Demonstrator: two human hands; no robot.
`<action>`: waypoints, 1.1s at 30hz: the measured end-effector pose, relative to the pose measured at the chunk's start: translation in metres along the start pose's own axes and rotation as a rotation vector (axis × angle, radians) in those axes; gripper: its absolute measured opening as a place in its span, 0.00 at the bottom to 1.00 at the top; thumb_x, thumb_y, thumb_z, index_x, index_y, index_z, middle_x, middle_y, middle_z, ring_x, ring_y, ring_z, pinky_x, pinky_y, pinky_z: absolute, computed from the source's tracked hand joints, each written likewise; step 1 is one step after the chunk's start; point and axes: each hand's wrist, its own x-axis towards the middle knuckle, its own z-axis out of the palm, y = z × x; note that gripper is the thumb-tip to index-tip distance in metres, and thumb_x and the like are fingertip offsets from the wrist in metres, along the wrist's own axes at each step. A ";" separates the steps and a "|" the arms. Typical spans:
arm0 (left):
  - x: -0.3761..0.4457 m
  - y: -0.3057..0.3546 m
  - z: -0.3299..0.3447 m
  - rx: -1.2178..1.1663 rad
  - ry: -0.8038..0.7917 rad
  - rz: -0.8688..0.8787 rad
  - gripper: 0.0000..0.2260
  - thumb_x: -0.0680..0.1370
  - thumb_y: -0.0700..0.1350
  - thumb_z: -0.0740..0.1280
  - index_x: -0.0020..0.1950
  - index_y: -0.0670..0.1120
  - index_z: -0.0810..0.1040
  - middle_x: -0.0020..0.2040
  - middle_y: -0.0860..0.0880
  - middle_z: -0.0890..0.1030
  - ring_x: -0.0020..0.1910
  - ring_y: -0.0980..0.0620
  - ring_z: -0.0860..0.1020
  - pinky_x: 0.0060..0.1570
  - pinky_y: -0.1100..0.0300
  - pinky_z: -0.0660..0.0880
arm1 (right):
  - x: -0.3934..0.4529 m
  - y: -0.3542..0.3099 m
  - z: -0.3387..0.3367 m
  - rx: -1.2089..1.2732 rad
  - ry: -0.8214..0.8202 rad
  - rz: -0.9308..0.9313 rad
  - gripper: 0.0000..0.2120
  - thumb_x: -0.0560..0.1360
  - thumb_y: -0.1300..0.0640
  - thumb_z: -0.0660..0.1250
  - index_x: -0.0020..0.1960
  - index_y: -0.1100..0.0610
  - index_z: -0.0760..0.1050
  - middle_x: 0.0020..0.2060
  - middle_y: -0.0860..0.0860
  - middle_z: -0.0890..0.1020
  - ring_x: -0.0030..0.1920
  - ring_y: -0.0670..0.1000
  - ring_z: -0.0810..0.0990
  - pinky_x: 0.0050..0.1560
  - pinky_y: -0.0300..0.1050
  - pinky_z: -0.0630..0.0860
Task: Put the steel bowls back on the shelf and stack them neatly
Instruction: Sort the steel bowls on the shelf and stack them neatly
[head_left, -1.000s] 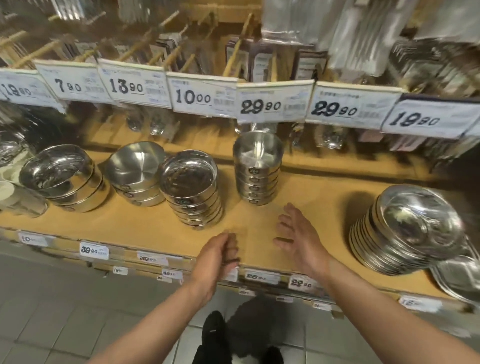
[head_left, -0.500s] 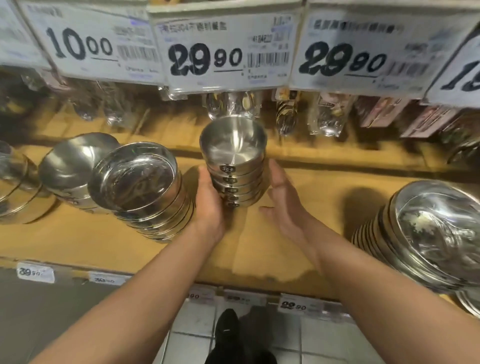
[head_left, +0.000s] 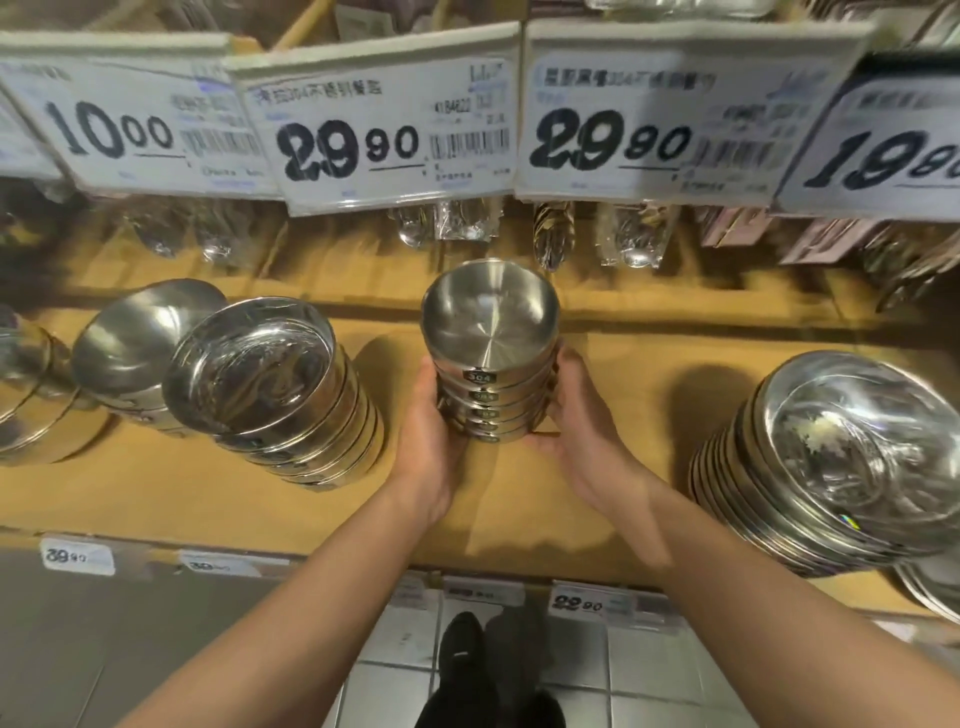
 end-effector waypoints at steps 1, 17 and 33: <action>-0.004 -0.003 0.001 0.000 -0.013 -0.012 0.20 0.85 0.59 0.53 0.46 0.67 0.85 0.49 0.62 0.86 0.47 0.67 0.83 0.46 0.66 0.78 | -0.005 0.002 -0.005 -0.011 -0.012 -0.007 0.20 0.83 0.37 0.52 0.42 0.28 0.80 0.42 0.30 0.84 0.54 0.39 0.79 0.58 0.54 0.78; -0.051 -0.033 0.008 -0.068 0.031 -0.078 0.16 0.85 0.56 0.57 0.49 0.59 0.85 0.48 0.59 0.87 0.46 0.64 0.84 0.51 0.59 0.77 | -0.050 0.023 -0.038 0.035 0.000 -0.001 0.15 0.82 0.36 0.56 0.47 0.35 0.81 0.45 0.36 0.86 0.55 0.42 0.81 0.61 0.57 0.79; -0.046 -0.026 -0.009 -0.028 -0.054 -0.167 0.15 0.84 0.59 0.55 0.61 0.59 0.80 0.58 0.57 0.85 0.62 0.57 0.80 0.65 0.48 0.74 | -0.063 0.022 -0.034 0.015 -0.029 -0.039 0.14 0.84 0.38 0.51 0.55 0.30 0.75 0.56 0.29 0.79 0.63 0.39 0.74 0.63 0.53 0.74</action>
